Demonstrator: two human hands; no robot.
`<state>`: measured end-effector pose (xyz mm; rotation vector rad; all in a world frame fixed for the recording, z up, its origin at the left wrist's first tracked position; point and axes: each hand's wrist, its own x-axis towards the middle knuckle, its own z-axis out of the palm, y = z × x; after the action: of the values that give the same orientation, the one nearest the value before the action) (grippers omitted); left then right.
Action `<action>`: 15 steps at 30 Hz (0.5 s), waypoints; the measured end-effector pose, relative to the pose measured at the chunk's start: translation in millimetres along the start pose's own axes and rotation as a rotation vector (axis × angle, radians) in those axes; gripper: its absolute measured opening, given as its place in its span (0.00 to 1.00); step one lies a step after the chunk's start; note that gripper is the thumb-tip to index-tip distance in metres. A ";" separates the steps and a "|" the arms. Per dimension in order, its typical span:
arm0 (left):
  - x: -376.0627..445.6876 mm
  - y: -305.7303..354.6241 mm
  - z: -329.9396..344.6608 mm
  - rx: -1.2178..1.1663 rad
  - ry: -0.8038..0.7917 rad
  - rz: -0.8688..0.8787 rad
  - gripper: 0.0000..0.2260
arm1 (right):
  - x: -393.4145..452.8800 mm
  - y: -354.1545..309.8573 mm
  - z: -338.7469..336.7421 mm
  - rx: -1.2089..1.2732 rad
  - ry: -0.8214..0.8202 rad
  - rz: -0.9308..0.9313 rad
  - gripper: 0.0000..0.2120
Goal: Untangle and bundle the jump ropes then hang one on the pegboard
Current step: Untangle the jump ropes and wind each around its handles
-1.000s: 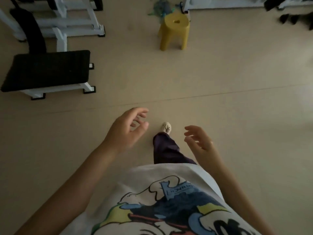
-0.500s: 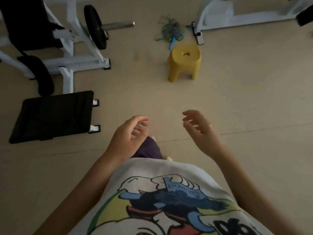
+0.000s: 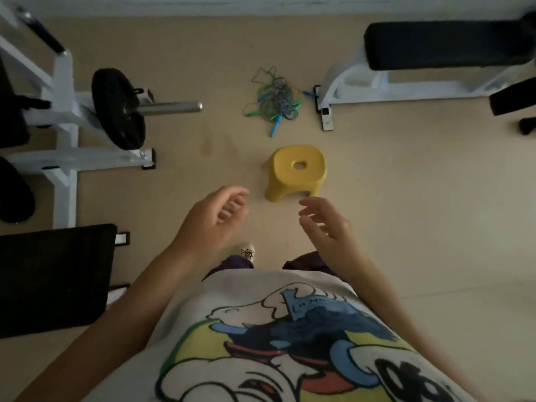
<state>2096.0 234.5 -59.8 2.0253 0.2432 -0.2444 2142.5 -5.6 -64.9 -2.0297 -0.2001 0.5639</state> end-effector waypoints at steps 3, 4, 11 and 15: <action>97.4 40.4 6.1 0.009 -0.033 0.073 0.16 | 54.8 12.2 -48.1 0.036 0.057 0.043 0.11; 130.0 52.9 11.0 0.009 -0.039 0.091 0.16 | 74.6 17.9 -65.8 0.051 0.086 0.056 0.10; 340.3 125.7 59.8 0.077 0.004 0.132 0.11 | 247.7 54.3 -213.6 0.112 0.101 0.072 0.11; 415.5 171.1 73.8 0.048 0.061 0.033 0.11 | 355.1 39.9 -301.7 0.085 0.029 0.038 0.10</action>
<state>2536.6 119.8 -61.7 2.0847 0.2439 -0.1694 2592.4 -131.8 -84.3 -1.9619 -0.1184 0.5573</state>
